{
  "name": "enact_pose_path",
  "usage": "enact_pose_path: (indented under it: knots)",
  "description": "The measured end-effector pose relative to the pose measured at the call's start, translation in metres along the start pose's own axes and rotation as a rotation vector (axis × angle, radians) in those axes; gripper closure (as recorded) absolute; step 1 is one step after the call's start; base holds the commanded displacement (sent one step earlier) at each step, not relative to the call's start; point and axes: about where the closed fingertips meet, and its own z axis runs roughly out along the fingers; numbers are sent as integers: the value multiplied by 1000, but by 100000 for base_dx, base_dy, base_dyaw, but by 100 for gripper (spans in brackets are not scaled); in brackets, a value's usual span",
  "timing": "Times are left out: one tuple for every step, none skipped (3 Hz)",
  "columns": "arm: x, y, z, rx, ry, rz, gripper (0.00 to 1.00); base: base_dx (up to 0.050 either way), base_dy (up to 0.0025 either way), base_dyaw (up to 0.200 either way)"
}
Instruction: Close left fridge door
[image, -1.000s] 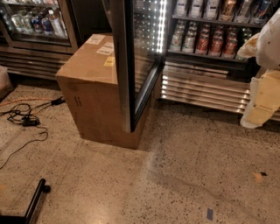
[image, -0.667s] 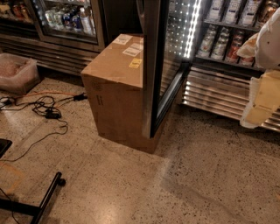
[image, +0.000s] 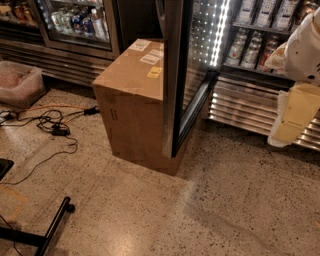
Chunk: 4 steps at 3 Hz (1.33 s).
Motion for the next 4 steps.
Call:
enact_pose_path:
  knots:
    - [0, -4, 39, -83, 27, 2, 0, 0, 0, 0]
    - [2, -1, 97, -201, 83, -3, 0, 0, 0, 0]
    - [5, 5, 142, -290, 127, -2, 0, 0, 0, 0]
    - [5, 5, 142, -290, 127, -2, 0, 0, 0, 0]
